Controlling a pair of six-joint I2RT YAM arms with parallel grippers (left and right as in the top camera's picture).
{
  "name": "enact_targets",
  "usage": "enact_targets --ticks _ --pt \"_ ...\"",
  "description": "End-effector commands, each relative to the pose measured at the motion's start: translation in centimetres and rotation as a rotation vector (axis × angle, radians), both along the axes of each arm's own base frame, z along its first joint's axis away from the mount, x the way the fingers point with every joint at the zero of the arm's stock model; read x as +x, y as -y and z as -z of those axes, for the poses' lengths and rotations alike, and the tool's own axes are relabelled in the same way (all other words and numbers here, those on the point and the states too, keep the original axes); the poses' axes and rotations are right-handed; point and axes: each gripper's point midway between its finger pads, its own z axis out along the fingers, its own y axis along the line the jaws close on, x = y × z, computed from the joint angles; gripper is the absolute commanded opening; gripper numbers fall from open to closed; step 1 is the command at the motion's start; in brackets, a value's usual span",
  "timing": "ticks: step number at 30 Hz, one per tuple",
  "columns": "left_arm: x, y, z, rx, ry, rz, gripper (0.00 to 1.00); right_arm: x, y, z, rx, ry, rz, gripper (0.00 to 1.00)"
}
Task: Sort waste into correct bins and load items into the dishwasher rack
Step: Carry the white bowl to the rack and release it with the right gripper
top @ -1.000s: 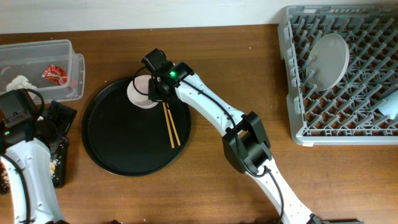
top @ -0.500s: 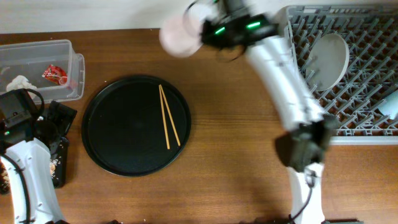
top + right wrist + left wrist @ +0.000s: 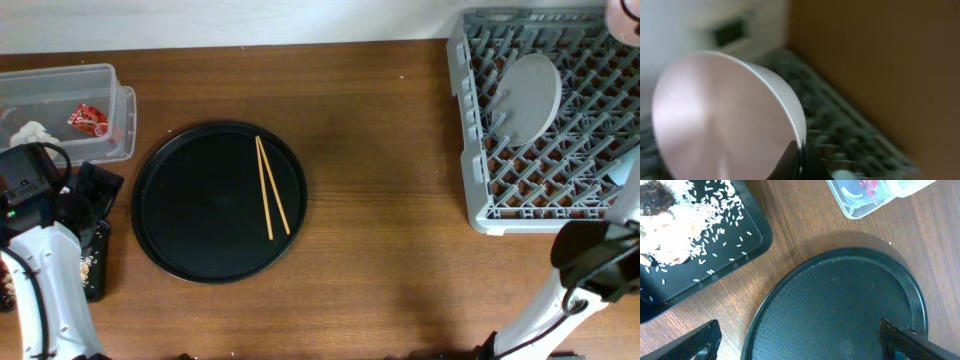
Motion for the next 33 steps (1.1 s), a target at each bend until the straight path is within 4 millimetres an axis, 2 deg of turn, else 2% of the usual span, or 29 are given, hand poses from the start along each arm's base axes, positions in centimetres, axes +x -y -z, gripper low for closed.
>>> enact_targets --ticks 1,2,4,7,12,14,16,25,28,31,33 --pt "0.0 -0.1 -0.7 0.006 0.021 -0.012 0.99 -2.2 6.3 5.6 -0.116 -0.198 0.261 0.04" --pt "0.0 -0.1 -0.7 0.006 0.021 -0.012 0.99 -2.7 7.6 7.0 -0.150 -0.245 0.327 0.04" --pt "0.0 -0.1 -0.7 0.006 0.020 -0.012 0.99 -3.8 9.5 8.7 -0.227 -0.316 0.454 0.04" --pt "0.0 -0.1 -0.7 0.006 0.020 -0.012 0.99 -3.9 11.1 10.8 -0.252 -0.394 0.456 0.04" --pt "0.0 -0.1 -0.7 0.006 0.021 -0.012 0.99 -5.8 14.5 11.1 -0.273 -0.390 0.528 0.04" --pt "0.0 -0.1 -0.7 0.006 0.021 -0.012 0.99 -6.6 15.4 11.9 -0.259 -0.407 0.539 0.04" --pt "0.0 -0.1 -0.7 0.006 0.021 -0.012 0.99 -6.6 15.9 13.1 -0.226 -0.411 0.510 0.04" --pt "0.0 -0.1 -0.7 0.006 0.021 -0.012 0.99 -4.4 14.5 16.8 -0.191 -0.478 0.377 0.04" --pt "0.0 -0.1 -0.7 0.006 0.021 -0.012 0.99 -1.8 12.8 17.1 -0.228 -0.523 0.256 0.04" --pt "0.0 -0.1 -0.7 0.006 0.021 -0.012 0.99 1.3 10.1 16.8 -0.250 -0.478 0.191 0.04" --pt "0.0 -0.1 -0.7 0.006 0.021 -0.012 0.99 2.5 8.7 16.7 -0.265 -0.483 0.154 0.04"
